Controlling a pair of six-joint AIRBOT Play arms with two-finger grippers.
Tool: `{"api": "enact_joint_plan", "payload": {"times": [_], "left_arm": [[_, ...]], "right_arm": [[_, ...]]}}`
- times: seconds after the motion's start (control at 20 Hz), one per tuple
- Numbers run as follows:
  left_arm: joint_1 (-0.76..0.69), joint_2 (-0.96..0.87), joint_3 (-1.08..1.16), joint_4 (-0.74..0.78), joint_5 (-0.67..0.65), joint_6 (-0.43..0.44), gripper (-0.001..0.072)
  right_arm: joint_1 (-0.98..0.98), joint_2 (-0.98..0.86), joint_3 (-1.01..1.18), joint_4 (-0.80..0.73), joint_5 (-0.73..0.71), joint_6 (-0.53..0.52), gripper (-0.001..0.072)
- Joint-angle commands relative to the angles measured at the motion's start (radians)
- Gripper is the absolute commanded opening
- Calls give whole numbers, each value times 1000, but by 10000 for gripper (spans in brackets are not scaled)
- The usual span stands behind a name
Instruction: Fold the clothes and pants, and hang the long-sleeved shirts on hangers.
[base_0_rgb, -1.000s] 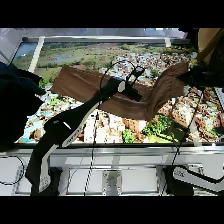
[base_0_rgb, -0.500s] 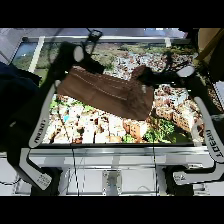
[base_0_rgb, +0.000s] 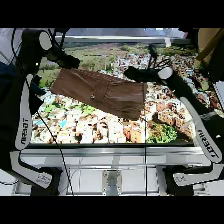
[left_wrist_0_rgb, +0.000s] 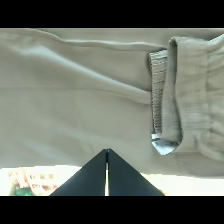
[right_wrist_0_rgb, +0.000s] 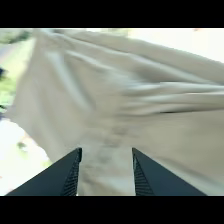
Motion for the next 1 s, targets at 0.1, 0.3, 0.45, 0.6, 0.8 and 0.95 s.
{"api": "enact_joint_plan", "payload": {"times": [0.1, 0.3, 0.45, 0.6, 0.8, 0.95], "left_arm": [[9, 3, 0, 1, -16, 10, 16], [8, 3, 0, -10, -14, 9, 15], [8, 3, 0, -10, -14, 10, 15], [8, 3, 0, -10, -14, 10, 15], [8, 3, 0, -10, -13, 10, 15], [8, 2, 0, -10, -13, 10, 15]], "right_arm": [[-287, 73, -63, -145, 394, 32, 517], [-341, -24, -222, 25, 343, 54, 626], [-338, -168, -240, 274, 328, -134, 687], [-338, -233, -240, 368, 252, -173, 687], [-300, -246, -240, 363, 241, -169, 683], [-236, -246, -240, 365, 232, -166, 676]]}}
